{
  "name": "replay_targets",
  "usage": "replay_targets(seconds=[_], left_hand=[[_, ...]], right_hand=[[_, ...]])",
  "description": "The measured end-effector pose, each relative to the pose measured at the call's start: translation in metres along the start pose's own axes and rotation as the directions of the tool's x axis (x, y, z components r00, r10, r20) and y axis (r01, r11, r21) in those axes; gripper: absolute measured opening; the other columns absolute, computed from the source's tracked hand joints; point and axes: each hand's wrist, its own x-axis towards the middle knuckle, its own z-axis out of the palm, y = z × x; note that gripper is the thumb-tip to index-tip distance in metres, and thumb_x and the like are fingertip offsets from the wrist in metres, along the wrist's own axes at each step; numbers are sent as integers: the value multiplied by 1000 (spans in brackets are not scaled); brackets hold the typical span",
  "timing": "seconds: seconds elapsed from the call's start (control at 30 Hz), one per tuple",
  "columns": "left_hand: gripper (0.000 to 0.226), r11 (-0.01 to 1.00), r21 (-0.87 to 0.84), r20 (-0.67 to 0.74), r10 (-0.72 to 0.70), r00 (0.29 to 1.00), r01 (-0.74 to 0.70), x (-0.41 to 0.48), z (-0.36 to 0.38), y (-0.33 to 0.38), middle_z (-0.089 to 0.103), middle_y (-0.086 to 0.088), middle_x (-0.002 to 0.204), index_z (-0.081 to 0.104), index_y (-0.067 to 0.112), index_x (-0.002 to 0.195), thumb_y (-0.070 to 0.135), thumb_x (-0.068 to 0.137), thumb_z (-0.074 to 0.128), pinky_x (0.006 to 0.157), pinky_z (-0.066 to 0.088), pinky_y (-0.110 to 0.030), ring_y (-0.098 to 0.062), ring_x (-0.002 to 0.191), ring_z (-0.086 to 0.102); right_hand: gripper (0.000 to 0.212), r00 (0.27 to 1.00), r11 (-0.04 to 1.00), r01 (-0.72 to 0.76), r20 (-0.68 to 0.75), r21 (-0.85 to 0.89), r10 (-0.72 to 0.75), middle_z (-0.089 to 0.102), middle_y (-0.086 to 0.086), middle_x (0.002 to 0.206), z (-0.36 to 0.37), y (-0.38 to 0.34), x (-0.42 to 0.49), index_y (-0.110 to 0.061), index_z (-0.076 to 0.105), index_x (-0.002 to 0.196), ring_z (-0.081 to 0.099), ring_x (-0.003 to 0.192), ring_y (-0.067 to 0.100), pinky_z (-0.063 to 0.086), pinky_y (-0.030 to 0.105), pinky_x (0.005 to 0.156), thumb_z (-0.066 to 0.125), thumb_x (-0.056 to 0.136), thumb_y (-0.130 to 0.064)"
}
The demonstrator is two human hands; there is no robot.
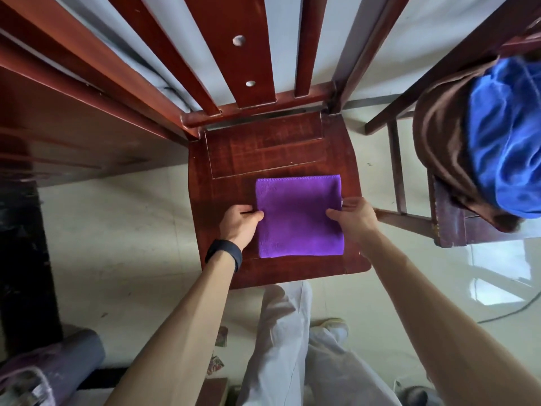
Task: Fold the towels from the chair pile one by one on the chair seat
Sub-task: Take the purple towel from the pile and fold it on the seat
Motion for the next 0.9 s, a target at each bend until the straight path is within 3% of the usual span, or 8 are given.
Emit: replay_targets(seconds=[0.07,0.13,0.23,0.33,0.47,0.57,0.7,0.9], left_hand=[[44,1000,-5,49,-16,999,16,3,0,-1,75,-4,102,74,18,99,43,64,69,93,53,-42,-27,99,69],[17,999,-42,112,4,994,1,-2,-2,5,74,-2,96,72,20,85,34,75,70,88,51,-39,-26,96,68],[21,991,-128,143,65,988,-46,-5,-3,10,73,-5,100,71,15,95,26,77,73,88,49,-37,-25,98,67],[22,968,-242,171,101,980,-57,-16,-7,15,72,-10,103,69,12,102,18,81,73,94,50,-41,-28,98,68],[24,929,-369,337,140,931,-6,-52,-13,25,73,-7,99,70,13,112,5,91,61,83,51,-37,-23,86,66],[31,921,-389,451,171,876,21,-92,-12,37,72,-4,104,68,15,121,8,92,59,77,51,-33,-20,84,65],[37,924,-382,541,240,806,-19,-167,5,68,70,-1,108,66,26,124,9,92,58,73,51,-31,-18,83,66],[37,906,-379,653,405,640,-187,-333,49,161,68,-3,109,66,28,120,8,89,62,69,52,-31,-19,80,67]], right_hand=[[34,999,999,18,45,-42,-16,66,2,102,-1,1,1,-9,64,118,62,82,14,50,27,72,74,87,-17],[12,996,998,35,86,-49,-31,68,-1,95,-4,3,-1,-20,67,98,63,79,14,53,30,76,72,87,-18],[13,995,998,61,83,-12,-60,65,-3,86,-10,8,-5,-22,62,84,62,78,16,51,32,73,75,83,-22],[21,989,993,54,132,103,-67,70,8,98,-22,18,-10,-14,64,94,69,91,25,57,40,81,77,78,-19],[31,932,925,-44,349,376,-97,70,5,103,-62,28,-37,-13,66,117,70,80,14,54,24,65,63,90,2],[39,881,892,-68,446,447,-157,70,2,111,-105,42,-67,-24,66,124,64,99,23,52,44,88,63,91,-3],[45,909,854,-7,359,521,-211,68,3,112,-178,55,-130,-35,63,124,65,103,24,53,58,94,64,92,-4],[52,947,766,200,82,611,-312,63,23,122,-335,71,-272,-44,59,126,65,111,31,58,50,82,67,91,-6]])
